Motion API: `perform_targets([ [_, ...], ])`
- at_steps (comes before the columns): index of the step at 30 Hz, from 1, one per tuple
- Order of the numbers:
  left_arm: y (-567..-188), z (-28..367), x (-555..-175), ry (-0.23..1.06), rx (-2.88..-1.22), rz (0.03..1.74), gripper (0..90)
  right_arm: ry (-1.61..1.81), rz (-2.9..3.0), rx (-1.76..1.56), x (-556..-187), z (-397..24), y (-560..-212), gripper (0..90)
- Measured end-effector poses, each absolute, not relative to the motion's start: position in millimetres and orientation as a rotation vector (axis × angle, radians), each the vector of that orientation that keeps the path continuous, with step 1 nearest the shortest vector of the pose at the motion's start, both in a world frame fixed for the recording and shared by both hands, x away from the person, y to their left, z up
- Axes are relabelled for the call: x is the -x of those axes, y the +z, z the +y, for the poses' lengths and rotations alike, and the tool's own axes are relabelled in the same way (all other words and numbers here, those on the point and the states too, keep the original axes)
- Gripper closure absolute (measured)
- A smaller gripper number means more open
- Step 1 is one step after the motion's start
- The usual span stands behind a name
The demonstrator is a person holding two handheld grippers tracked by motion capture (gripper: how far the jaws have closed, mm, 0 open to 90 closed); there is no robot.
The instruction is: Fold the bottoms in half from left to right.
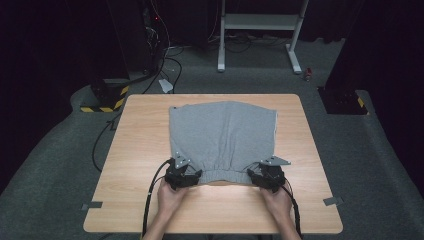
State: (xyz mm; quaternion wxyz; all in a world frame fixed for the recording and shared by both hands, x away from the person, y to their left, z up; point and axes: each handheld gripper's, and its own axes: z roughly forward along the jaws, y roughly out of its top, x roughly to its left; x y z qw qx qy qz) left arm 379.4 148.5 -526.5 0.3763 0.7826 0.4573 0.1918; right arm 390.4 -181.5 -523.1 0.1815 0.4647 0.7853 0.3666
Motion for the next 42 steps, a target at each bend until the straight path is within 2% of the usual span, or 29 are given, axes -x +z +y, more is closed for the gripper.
perform_targets([
  [42,-526.8,147.3,-331.7,0.462,-2.010,1.133,32.8,1.042,2.212,-1.322,-339.0,-183.6,-523.3,42.9],
])
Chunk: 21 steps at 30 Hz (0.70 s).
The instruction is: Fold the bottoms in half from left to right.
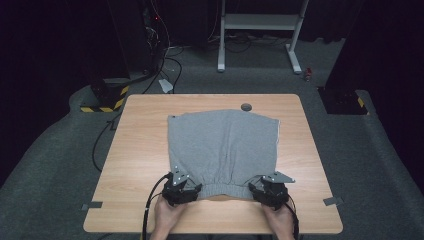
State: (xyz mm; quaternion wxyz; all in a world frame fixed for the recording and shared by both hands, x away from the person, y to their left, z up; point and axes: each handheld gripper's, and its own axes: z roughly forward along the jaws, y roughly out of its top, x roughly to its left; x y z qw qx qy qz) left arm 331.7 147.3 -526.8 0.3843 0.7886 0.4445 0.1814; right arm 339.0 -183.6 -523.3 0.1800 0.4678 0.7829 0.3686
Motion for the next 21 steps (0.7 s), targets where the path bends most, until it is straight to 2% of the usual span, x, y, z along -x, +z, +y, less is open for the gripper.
perform_targets([
  [21,-526.5,146.7,-315.2,0.459,-2.023,1.110,32.6,1.051,2.226,-1.310,-324.9,-184.8,-523.3,43.4],
])
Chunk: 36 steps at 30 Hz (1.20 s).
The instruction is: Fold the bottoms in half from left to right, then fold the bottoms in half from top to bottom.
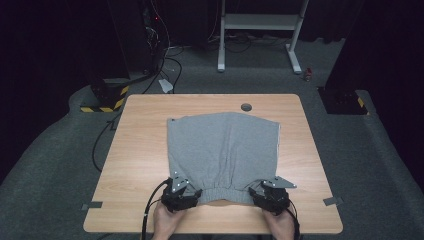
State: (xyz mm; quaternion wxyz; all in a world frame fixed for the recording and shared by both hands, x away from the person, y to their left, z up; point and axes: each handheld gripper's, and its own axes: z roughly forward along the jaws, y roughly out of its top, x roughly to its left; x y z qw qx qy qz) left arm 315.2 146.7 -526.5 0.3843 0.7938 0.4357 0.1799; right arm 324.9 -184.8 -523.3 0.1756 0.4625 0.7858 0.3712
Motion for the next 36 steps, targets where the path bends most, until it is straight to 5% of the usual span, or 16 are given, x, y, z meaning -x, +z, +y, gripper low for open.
perform_targets([
  [22,-526.6,145.0,-298.8,0.399,-2.027,1.057,36.7,1.081,2.260,-1.287,-307.5,-191.6,-523.2,44.6],
  [36,-492.2,169.1,-330.1,0.324,-1.966,1.058,33.3,1.267,2.264,-1.168,-308.1,-180.9,-494.1,44.5],
])
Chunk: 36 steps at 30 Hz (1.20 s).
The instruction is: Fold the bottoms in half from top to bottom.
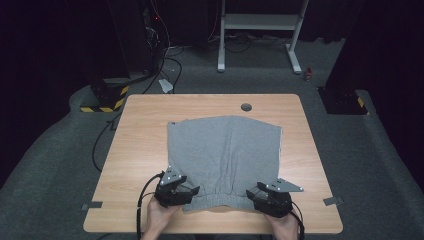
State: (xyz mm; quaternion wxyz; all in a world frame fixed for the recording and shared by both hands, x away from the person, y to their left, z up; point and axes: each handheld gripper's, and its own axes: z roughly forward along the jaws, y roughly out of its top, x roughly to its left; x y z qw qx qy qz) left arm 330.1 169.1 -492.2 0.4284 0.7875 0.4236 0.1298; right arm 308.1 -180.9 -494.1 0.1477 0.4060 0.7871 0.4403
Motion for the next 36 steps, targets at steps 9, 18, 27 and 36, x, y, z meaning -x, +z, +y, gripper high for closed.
perform_targets([
  [9,-483.6,186.2,-369.8,0.377,-2.003,1.181,34.0,1.305,2.405,-1.014,-319.6,-125.6,-495.8,46.1],
  [18,-488.0,201.4,-417.9,0.427,-1.983,1.345,33.3,1.330,2.533,-0.854,-316.0,-71.2,-496.5,47.9],
  [27,-499.8,213.3,-456.0,0.518,-2.022,1.486,31.2,1.270,2.627,-0.714,-305.6,-19.7,-512.0,45.1],
  [36,-512.2,223.8,-475.9,0.465,-1.882,1.596,31.2,1.220,2.659,-0.654,-302.0,-0.6,-518.3,37.4],
])
